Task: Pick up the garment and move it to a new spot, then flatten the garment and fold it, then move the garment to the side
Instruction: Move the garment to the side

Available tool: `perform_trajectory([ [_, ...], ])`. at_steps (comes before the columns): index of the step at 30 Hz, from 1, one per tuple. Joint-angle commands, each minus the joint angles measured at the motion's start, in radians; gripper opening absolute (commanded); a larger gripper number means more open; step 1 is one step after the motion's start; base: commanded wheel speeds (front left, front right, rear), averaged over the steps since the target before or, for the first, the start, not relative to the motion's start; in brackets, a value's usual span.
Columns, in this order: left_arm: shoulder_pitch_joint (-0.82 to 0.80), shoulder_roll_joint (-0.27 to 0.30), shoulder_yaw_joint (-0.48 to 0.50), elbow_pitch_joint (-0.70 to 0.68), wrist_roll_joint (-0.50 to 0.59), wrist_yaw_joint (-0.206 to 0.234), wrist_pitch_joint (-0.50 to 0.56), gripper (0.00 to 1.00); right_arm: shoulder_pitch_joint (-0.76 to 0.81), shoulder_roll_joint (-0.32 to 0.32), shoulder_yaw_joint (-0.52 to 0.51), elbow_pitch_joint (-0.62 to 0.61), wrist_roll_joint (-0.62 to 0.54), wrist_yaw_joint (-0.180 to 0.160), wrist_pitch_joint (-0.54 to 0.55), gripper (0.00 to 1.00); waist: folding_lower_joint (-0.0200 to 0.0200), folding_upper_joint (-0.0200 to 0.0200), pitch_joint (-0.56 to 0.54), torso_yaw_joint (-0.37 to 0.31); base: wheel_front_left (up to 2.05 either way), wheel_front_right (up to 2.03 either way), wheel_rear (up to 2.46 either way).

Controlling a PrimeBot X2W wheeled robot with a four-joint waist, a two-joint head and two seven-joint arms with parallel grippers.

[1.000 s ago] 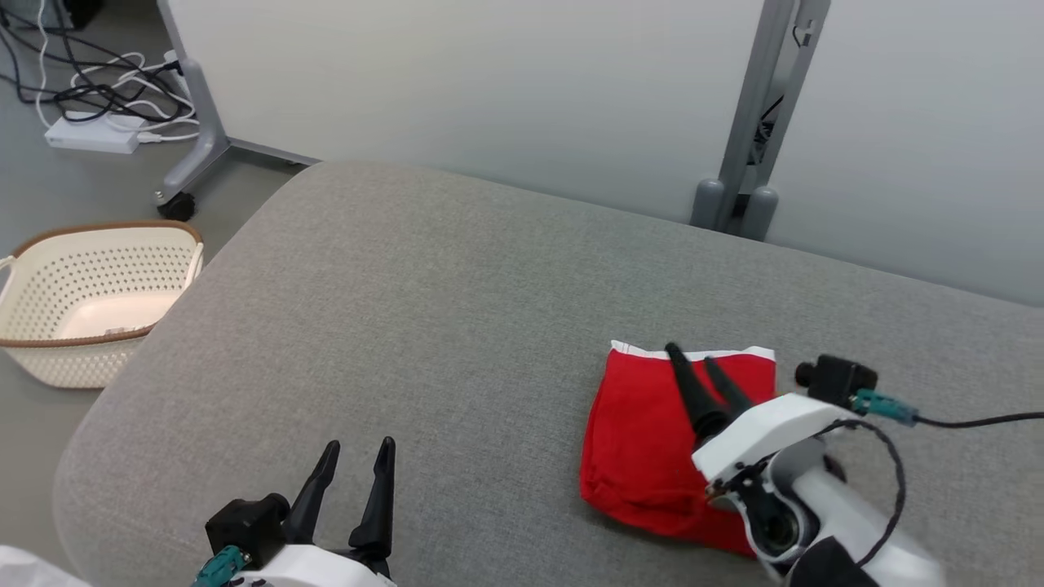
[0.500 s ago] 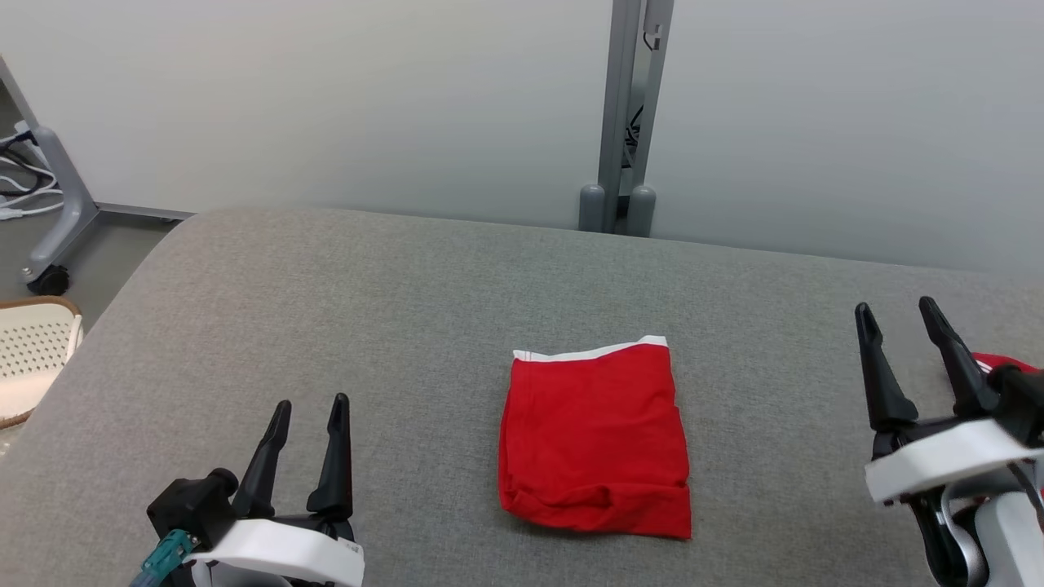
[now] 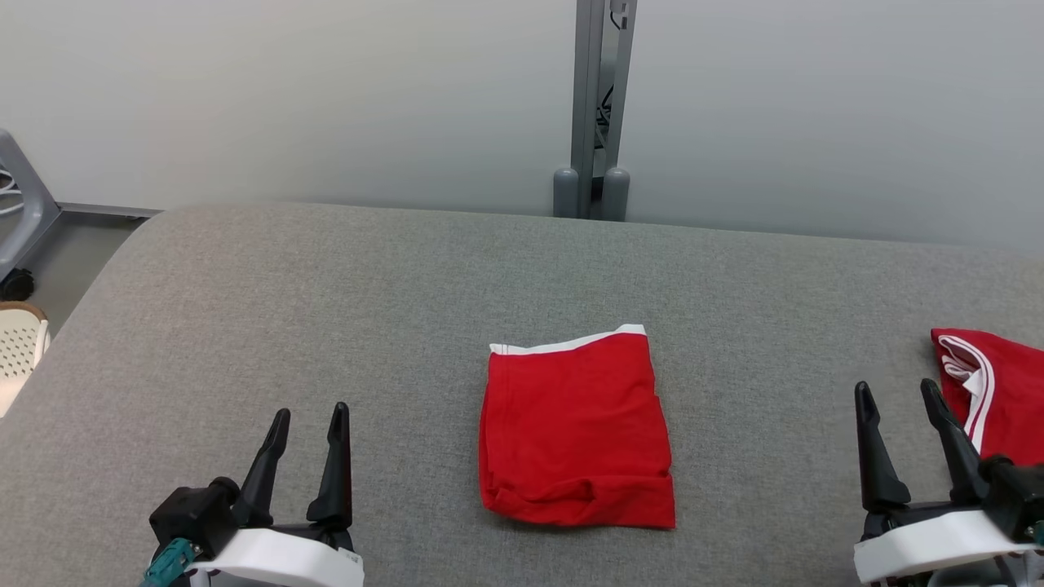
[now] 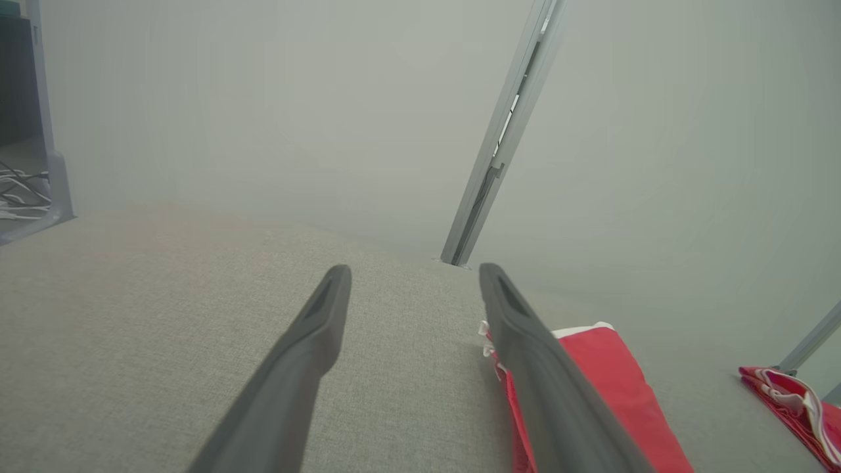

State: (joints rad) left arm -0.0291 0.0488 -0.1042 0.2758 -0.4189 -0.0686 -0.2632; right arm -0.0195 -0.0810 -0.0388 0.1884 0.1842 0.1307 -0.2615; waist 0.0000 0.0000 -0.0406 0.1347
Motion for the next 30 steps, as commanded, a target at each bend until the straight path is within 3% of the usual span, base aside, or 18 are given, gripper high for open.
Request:
perform_trajectory([
  [1,-0.004,0.004,0.002,0.001,0.007,0.001,0.0,1.0,0.005,0.0,0.0,0.002,-0.002,0.0,-0.003,1.0,0.0,0.0,0.001,0.0,0.0,0.0,0.0],
  [13,-0.011,0.004,-0.014,0.009,0.015,-0.006,0.0,1.0,-0.012,-0.006,0.058,0.038,0.054,0.0,-0.003,1.0,0.0,0.0,0.012,0.023,0.0,0.0,0.0],
  [18,-0.022,0.004,-0.035,0.015,0.019,-0.009,0.0,1.0,-0.074,-0.104,0.274,0.152,0.274,0.0,0.024,1.0,0.0,0.0,0.035,0.043,0.0,0.0,0.0],
  [24,-0.043,0.004,-0.058,0.007,0.04,-0.008,0.0,1.0,-0.193,-0.237,0.508,0.19,0.551,0.0,0.127,1.0,0.0,0.0,0.085,0.075,0.0,0.0,0.0],
  [30,-0.062,0.004,-0.084,0.007,0.032,-0.002,0.0,1.0,-0.284,-0.285,0.605,0.228,0.771,0.0,0.211,1.0,0.0,0.0,0.116,0.111,0.0,0.0,0.0],
])
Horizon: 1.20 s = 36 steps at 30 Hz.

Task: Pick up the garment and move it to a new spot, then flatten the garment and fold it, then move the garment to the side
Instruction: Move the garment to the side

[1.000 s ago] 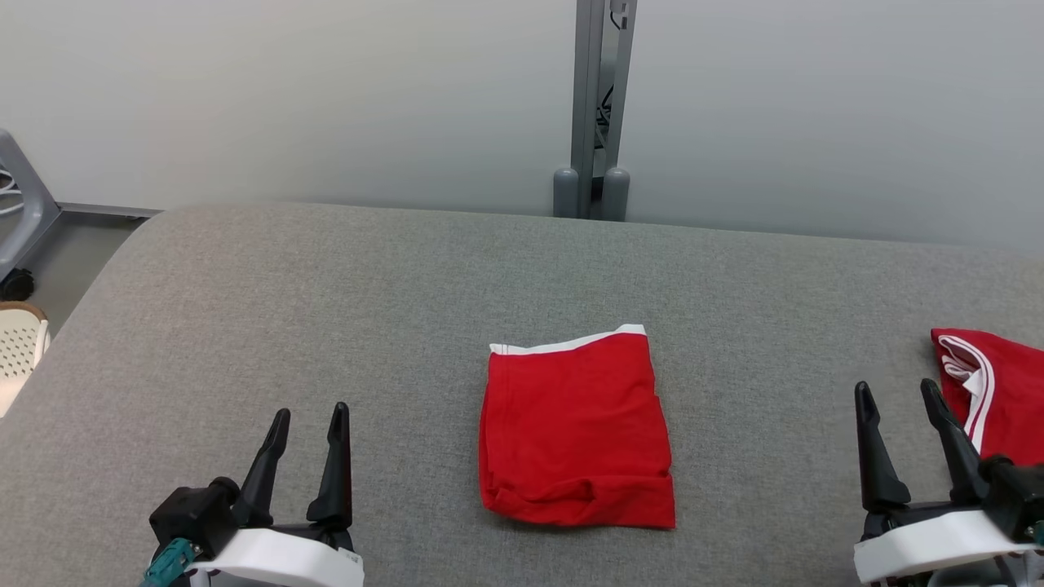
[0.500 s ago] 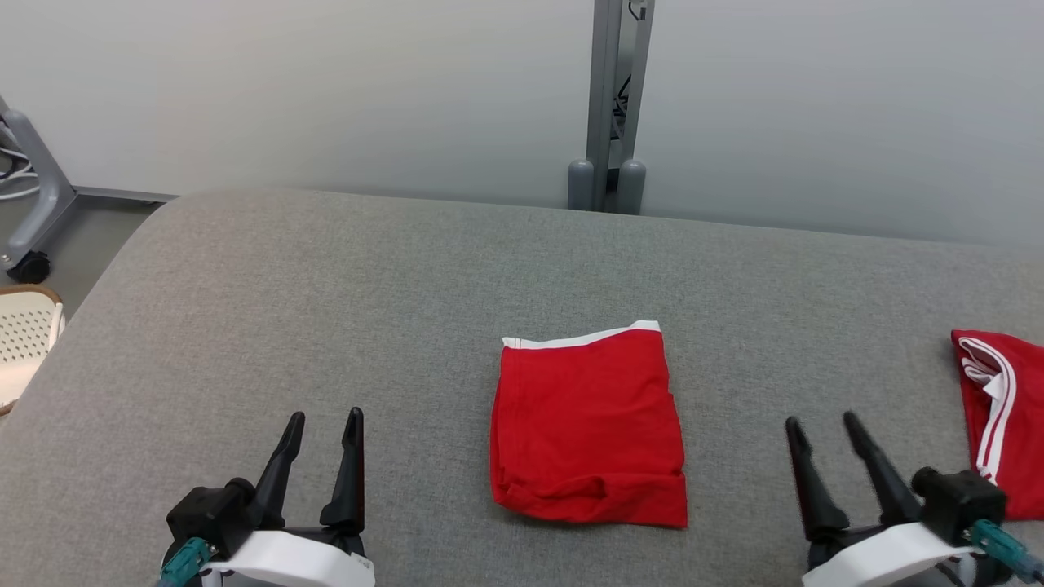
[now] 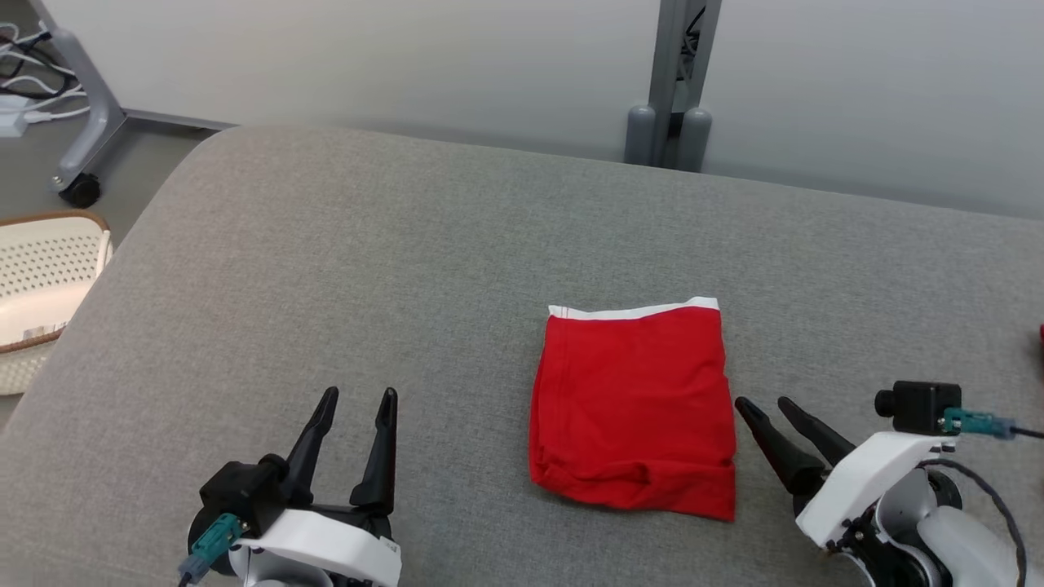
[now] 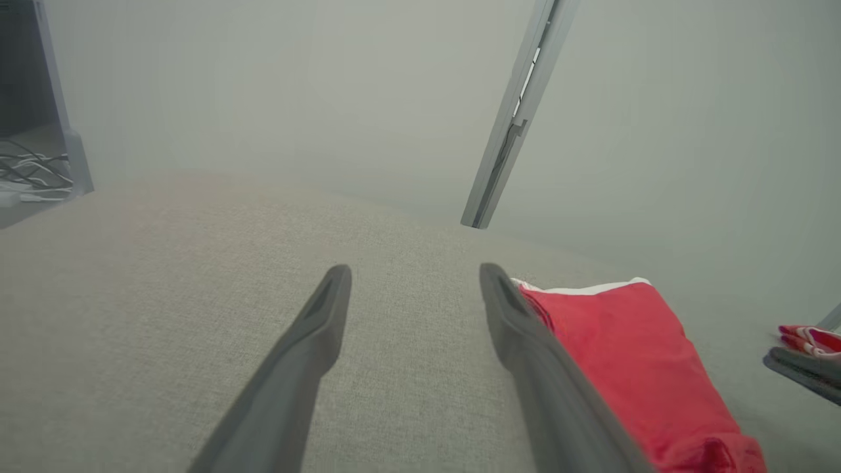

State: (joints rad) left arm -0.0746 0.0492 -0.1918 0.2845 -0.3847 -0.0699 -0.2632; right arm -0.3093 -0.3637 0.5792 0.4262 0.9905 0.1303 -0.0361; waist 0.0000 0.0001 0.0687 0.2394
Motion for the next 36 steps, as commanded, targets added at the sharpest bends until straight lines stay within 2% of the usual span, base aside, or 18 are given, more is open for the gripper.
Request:
perform_trajectory([
  [1,-0.026,0.004,-0.004,-0.001,-0.005,0.0,0.0,1.0,-0.017,-0.011,0.004,0.018,0.046,0.001,0.023,1.0,0.0,-0.0001,0.018,0.023,0.0,0.0,0.0],
  [5,-0.034,0.004,-0.015,0.003,-0.001,0.002,0.0,1.0,-0.073,-0.024,0.029,0.067,0.163,0.001,0.08,1.0,0.0,-0.0001,0.039,0.056,0.0,0.0,0.0],
  [11,-0.042,0.003,-0.027,-0.003,-0.007,0.015,0.0,1.0,-0.132,-0.051,0.084,0.108,0.258,0.001,0.152,1.0,0.0,-0.0001,0.065,0.097,0.0,0.0,0.0],
  [23,-0.066,0.004,-0.074,-0.023,-0.022,0.026,0.0,1.0,-0.246,-0.037,0.17,0.185,0.336,0.001,0.213,1.0,0.0,-0.0001,0.129,0.154,0.0,0.0,0.0],
  [24,-0.069,0.003,-0.079,-0.022,-0.021,0.026,0.0,1.0,-0.253,-0.039,0.18,0.184,0.336,0.001,0.215,0.38,0.0,-0.0001,0.134,0.156,0.0,0.0,0.0],
  [25,-0.074,0.004,-0.084,-0.022,-0.022,0.026,0.0,1.0,-0.26,-0.044,0.192,0.183,0.331,0.001,0.21,0.0,0.0,-0.0001,0.138,0.158,0.0,0.0,0.0],
  [31,-0.084,0.004,-0.116,-0.024,-0.01,0.026,0.0,1.0,-0.292,-0.081,0.261,0.18,0.299,0.001,0.158,0.0,0.0,-0.0001,0.146,0.158,0.0,0.0,0.0],
  [36,-0.078,0.004,-0.108,-0.026,0.002,0.028,0.0,1.0,-0.328,-0.12,0.338,0.175,0.241,0.001,0.105,0.0,0.0,-0.0001,0.127,0.111,0.0,0.0,0.0],
])
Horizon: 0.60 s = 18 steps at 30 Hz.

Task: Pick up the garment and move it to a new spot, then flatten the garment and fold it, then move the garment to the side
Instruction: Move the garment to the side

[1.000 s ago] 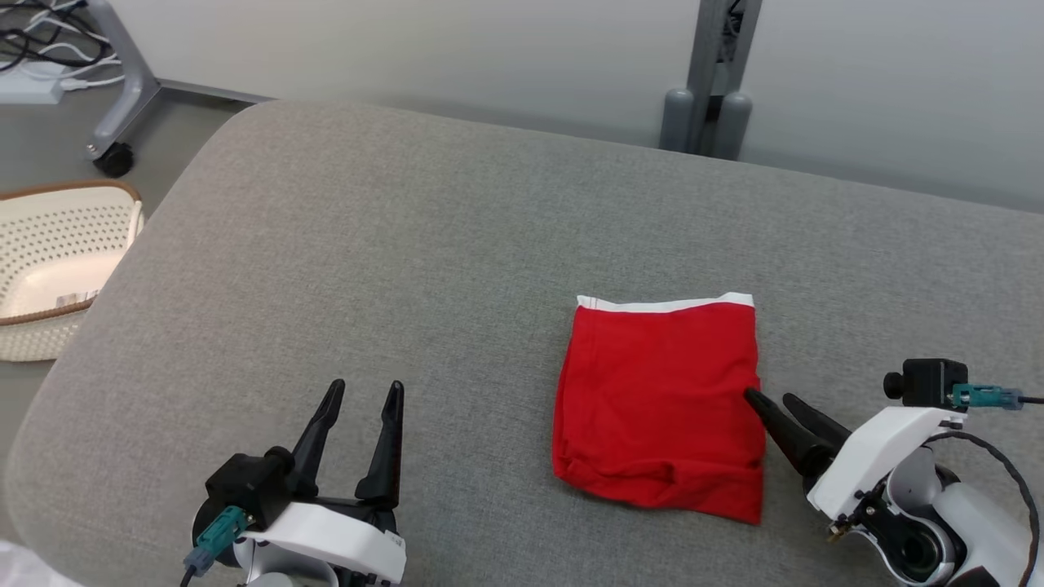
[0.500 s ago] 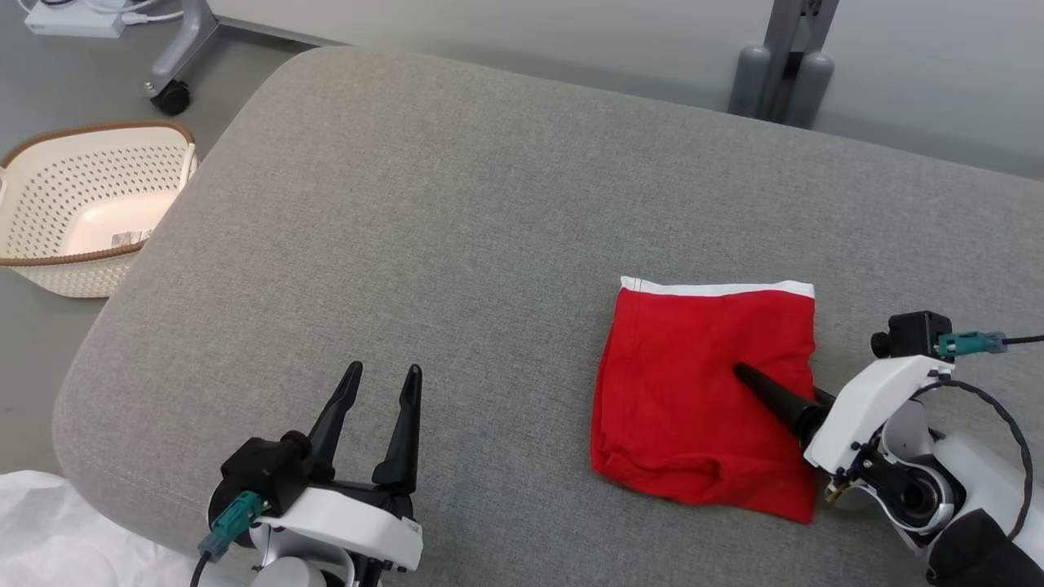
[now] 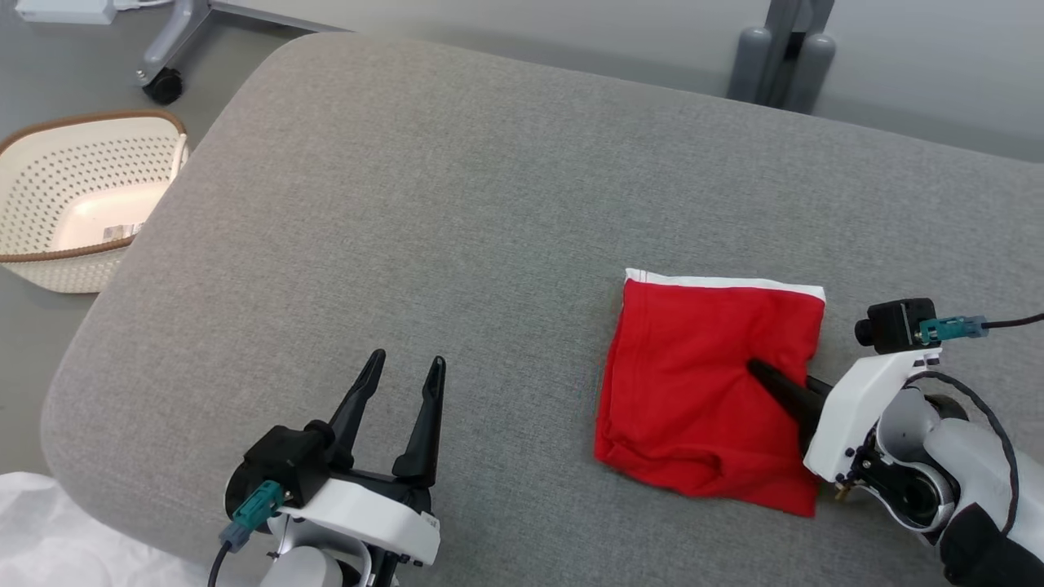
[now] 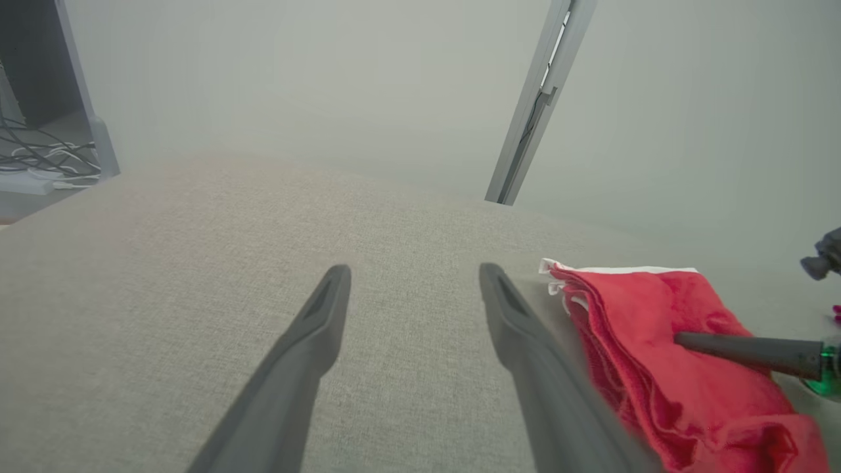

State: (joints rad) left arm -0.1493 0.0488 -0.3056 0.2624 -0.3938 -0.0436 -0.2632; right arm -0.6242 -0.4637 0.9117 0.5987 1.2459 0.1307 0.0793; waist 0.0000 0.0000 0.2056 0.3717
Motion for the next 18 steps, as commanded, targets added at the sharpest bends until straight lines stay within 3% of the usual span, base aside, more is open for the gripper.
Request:
perform_trajectory([
  [1,-0.003,0.004,0.009,-0.005,0.011,0.002,0.0,1.0,-0.022,-0.033,0.029,0.0,-0.033,0.0,-0.02,0.0,0.0,0.0,-0.012,-0.035,0.0,0.0,0.0],
  [9,-0.028,0.004,0.035,-0.025,-0.003,0.008,0.0,1.0,-0.08,-0.151,0.147,-0.025,-0.122,0.0,-0.071,0.0,0.0,0.0,-0.023,-0.144,0.0,0.0,0.0],
  [18,-0.068,0.004,0.0,-0.051,-0.019,0.013,0.0,1.0,-0.159,-0.373,0.167,-0.117,-0.146,0.0,-0.096,0.0,0.0,0.0,0.028,-0.28,0.0,0.0,0.0],
])
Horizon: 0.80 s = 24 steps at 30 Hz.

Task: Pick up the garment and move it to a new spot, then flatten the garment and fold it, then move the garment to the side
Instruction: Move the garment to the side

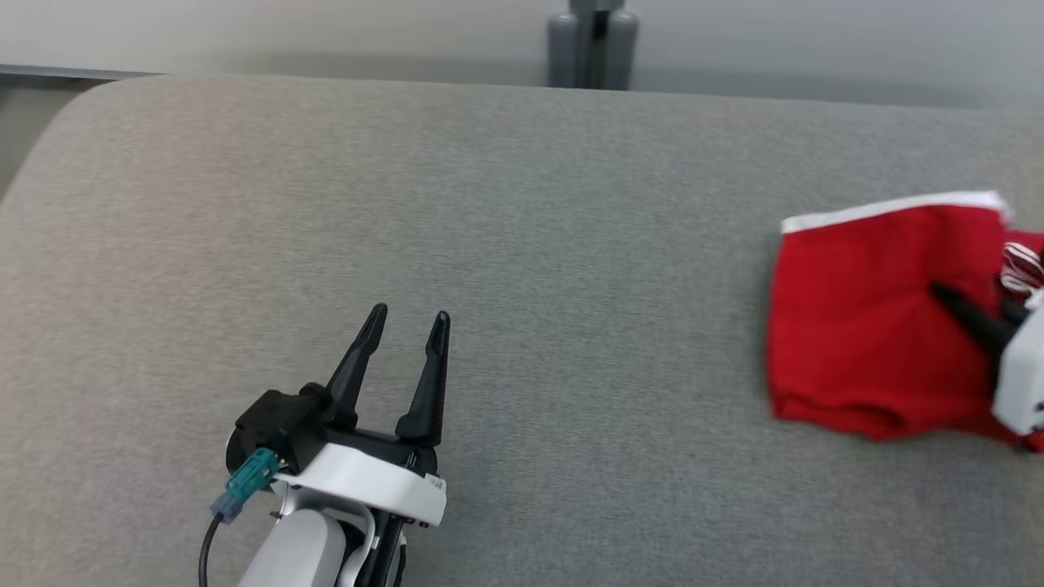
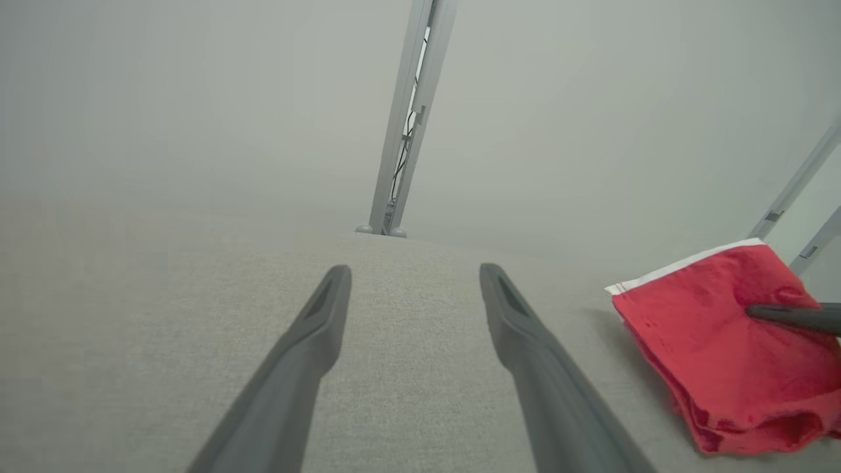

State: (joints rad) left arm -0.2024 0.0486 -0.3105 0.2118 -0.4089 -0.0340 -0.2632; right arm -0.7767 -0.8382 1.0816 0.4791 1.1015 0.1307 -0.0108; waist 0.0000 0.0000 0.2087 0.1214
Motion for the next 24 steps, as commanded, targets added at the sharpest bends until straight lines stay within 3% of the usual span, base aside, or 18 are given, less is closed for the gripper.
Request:
perform_trajectory([
  [1,-0.024,0.005,-0.001,-0.001,-0.008,0.004,-0.001,1.0,-0.017,-0.028,-0.003,-0.003,-0.016,0.0,-0.013,0.0,0.0,0.0,0.033,-0.041,0.0,0.0,0.0],
  [7,-0.06,0.004,-0.031,-0.003,-0.034,0.014,0.0,1.0,-0.037,-0.172,-0.068,-0.034,0.004,0.0,-0.041,0.0,0.0,0.0,0.074,-0.088,0.0,0.0,0.0],
  [11,-0.073,0.005,-0.042,0.0,-0.039,0.018,0.0,1.0,-0.01,-0.223,-0.106,-0.02,0.026,0.0,-0.05,0.0,0.0,0.0,0.095,-0.104,0.0,0.0,0.0],
  [18,-0.107,0.004,-0.037,0.013,-0.011,0.004,0.0,1.0,-0.001,-0.207,-0.124,0.102,-0.011,0.0,-0.05,0.0,0.0,0.0,0.147,-0.107,0.0,0.0,0.0],
  [24,-0.13,0.005,-0.034,0.019,0.007,-0.003,0.0,1.0,-0.056,-0.19,-0.114,0.25,-0.133,0.0,-0.063,0.0,0.0,0.0,0.203,-0.084,0.0,0.0,0.0],
])
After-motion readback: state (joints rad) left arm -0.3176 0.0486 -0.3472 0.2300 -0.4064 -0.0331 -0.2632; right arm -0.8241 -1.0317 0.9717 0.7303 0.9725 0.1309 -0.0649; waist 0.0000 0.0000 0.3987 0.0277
